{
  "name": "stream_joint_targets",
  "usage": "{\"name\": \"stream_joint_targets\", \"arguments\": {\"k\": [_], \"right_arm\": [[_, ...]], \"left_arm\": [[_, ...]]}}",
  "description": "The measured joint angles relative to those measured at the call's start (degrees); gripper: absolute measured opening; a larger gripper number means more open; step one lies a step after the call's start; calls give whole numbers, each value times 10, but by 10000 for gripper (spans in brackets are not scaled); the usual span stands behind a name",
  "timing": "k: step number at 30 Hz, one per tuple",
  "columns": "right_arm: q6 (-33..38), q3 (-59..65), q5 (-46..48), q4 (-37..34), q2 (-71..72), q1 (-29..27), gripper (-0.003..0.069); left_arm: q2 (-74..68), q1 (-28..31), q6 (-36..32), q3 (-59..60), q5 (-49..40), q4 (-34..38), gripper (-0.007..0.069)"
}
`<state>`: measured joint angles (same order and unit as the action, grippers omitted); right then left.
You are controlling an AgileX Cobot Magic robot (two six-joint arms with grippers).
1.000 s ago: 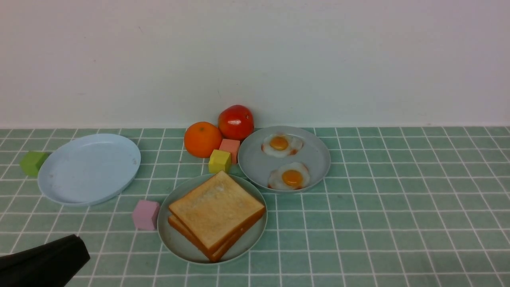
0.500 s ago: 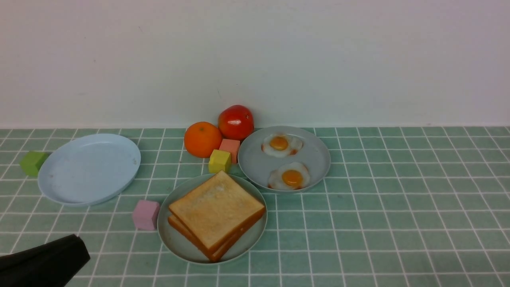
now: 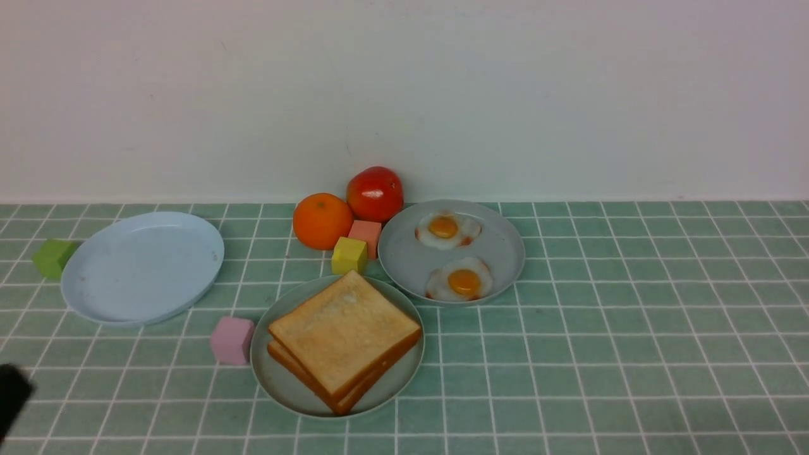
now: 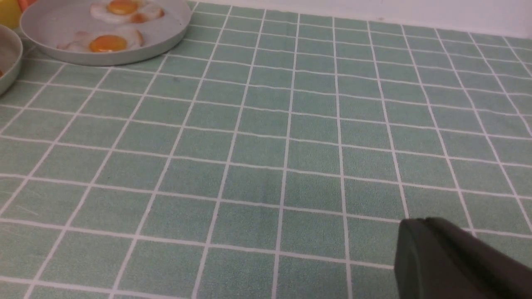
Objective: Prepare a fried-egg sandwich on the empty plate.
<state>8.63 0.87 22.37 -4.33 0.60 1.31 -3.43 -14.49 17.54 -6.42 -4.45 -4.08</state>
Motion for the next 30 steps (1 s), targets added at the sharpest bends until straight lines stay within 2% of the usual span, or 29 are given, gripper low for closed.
{"name": "stream_joint_targets", "arguments": {"k": [4,5,7,9,12,30], "right_arm": [[0,0,0,0,0,0,4],[0,0,0,0,0,0,4],[0,0,0,0,0,0,5],[0,0,0,0,0,0,7],[0,0,0,0,0,0,11],[0,0,0,0,0,0,33]], "left_arm": [[39,114,-2,68,-27,11,-13],[39,118,-2,68,-30,12,-13],[40,145,-2,78,-97,20,-13],[40,149,-3,81,-148,23,-13],[40,149,-3,82,-172,25,-13],[40,149,-3,82,-169,29,-13]]}}
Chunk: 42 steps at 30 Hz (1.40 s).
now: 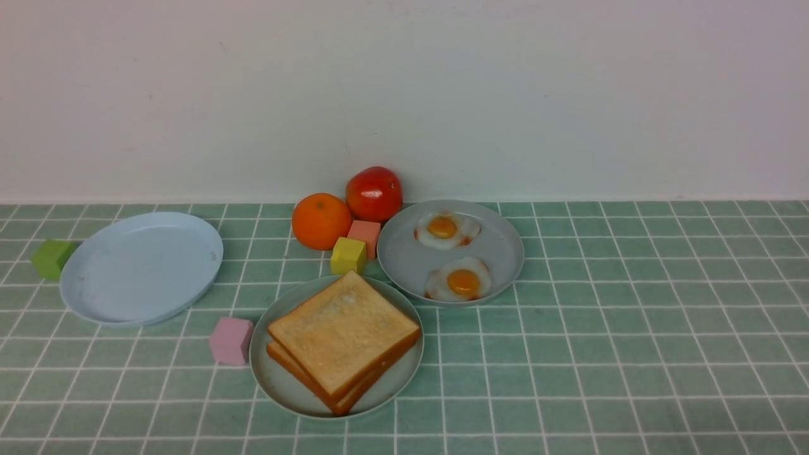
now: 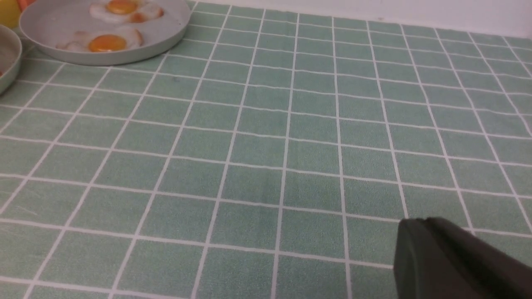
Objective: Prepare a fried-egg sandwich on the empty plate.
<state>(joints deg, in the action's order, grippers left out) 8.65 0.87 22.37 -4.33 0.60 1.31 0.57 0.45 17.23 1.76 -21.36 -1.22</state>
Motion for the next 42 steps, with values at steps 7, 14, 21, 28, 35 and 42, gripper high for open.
{"name": "stream_joint_targets", "arguments": {"k": [7,14,21,28,35,42], "right_arm": [[0,0,0,0,0,0,43],[0,0,0,0,0,0,50],[0,0,0,0,0,0,57],[0,0,0,0,0,0,66],[0,0,0,0,0,0,78],[0,0,0,0,0,0,85]], "left_arm": [[0,0,0,0,1,0,-13],[0,0,0,0,1,0,-13],[0,0,0,0,1,0,-13],[0,0,0,0,1,0,-13],[0,0,0,0,1,0,-13],[0,0,0,0,1,1,-12]]}}
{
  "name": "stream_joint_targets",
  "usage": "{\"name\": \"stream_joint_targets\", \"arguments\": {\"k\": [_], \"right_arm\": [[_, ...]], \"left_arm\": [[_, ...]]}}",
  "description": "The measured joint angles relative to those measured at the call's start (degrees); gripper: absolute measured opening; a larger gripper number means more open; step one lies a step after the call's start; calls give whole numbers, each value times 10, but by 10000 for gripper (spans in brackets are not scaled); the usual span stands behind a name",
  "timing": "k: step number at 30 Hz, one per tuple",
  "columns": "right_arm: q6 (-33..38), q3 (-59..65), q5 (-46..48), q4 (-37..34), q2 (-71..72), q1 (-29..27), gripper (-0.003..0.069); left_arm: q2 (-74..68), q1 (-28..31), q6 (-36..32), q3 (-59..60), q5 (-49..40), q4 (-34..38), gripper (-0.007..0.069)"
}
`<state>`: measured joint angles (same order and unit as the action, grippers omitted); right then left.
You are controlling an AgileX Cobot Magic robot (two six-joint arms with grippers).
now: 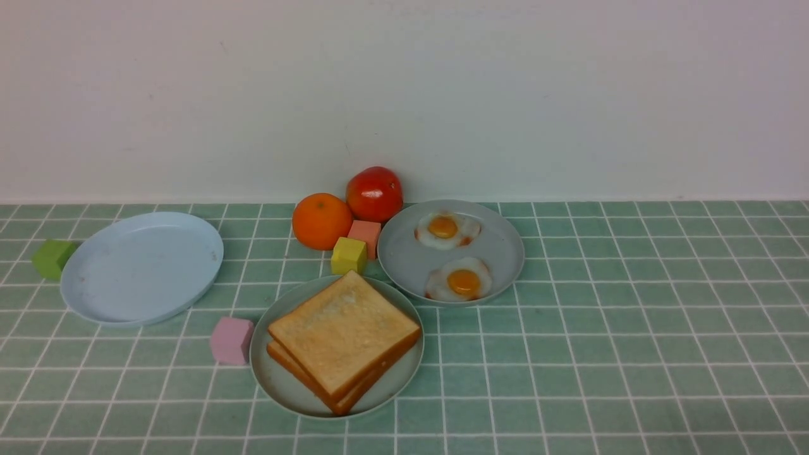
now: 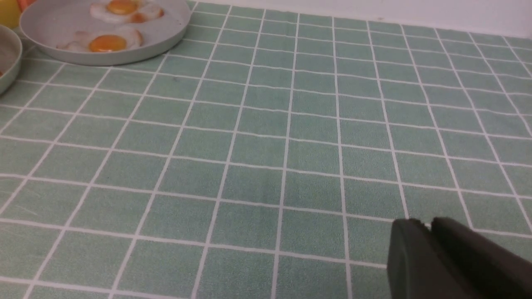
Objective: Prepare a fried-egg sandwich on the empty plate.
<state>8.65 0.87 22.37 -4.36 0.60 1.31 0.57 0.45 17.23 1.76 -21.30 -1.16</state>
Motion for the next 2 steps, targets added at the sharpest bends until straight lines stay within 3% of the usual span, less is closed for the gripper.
{"name": "stream_joint_targets", "arguments": {"k": [2], "right_arm": [[0,0,0,0,0,0,86]], "left_arm": [[0,0,0,0,0,0,-12]]}}
